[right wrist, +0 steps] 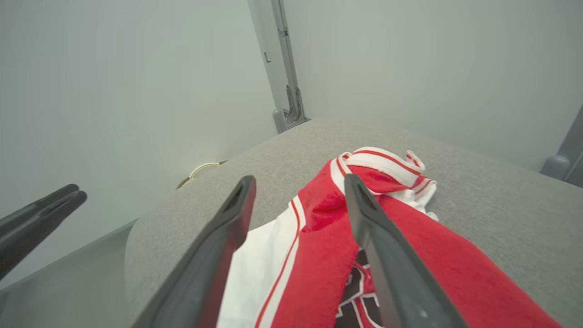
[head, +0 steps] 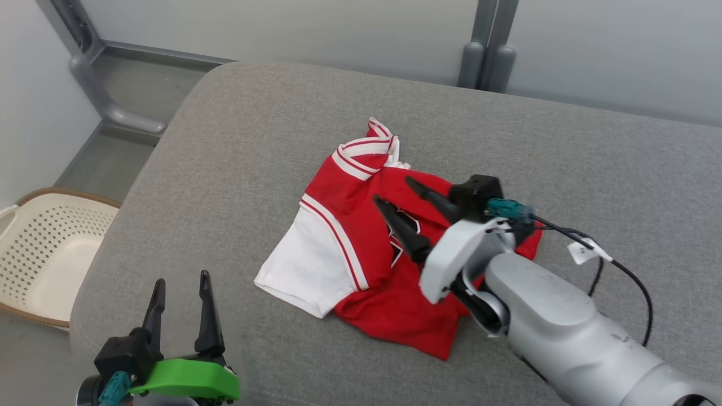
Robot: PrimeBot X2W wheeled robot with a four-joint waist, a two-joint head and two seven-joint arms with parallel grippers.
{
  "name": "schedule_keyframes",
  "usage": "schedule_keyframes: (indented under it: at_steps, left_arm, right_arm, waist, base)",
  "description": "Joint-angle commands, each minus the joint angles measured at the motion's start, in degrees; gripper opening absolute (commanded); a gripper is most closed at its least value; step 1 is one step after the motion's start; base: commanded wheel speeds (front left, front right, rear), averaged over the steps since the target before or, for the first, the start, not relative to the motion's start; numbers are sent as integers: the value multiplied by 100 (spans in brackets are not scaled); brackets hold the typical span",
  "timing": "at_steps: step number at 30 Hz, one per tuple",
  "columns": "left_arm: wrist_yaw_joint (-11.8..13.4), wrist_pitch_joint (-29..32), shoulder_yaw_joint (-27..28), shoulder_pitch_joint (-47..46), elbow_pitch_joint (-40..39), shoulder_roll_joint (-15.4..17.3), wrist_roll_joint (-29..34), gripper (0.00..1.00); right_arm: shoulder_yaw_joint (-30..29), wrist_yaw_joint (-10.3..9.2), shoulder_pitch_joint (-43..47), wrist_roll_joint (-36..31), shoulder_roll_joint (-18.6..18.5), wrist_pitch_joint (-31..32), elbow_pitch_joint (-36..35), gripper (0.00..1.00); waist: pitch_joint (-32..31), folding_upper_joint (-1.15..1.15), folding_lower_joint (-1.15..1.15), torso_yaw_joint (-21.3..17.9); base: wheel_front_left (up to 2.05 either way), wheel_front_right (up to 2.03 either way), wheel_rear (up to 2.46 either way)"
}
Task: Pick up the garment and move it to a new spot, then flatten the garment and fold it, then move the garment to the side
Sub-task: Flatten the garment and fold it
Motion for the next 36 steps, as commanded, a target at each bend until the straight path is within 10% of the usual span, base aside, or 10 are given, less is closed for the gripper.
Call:
schedule_keyframes:
  at_steps: [1, 18, 27, 28, 30, 36]
  left_arm:
    - [-4, 5, -10, 53, -11, 9, 5, 100]
    - [-10, 5, -149, -185, 35, 10, -36, 100]
    - [-2, 4, -116, -177, 62, 9, -29, 100]
    - [3, 4, -109, -181, 62, 9, -28, 100]
    - [5, 4, -99, -195, 67, 9, -21, 100]
    - [18, 4, -76, -168, 47, 9, -19, 100]
  right_arm:
    - [-217, -2, 190, -185, -165, -14, 130, 100]
    - [-2523, -1, 728, -940, -508, -17, 1832, 100]
    - [-2537, -1, 698, -579, -279, 330, 2158, 100]
    - [-2486, -1, 702, -499, -277, 381, 2110, 50]
    - [-2390, -1, 661, -438, -334, 356, 2030, 13]
    - [-2239, -1, 454, -445, -582, 77, 1710, 0]
  waist:
    - [16, 0, 0, -194]
    - [350, 0, 0, -12]
    - [411, 0, 0, 136]
    - [414, 0, 0, 132]
    - [417, 0, 0, 115]
    - [386, 0, 0, -29]
  base:
    - [0, 0, 0]
    - [0, 0, 0]
    - [0, 0, 0]
    - [0, 0, 0]
    - [0, 0, 0]
    - [0, 0, 0]
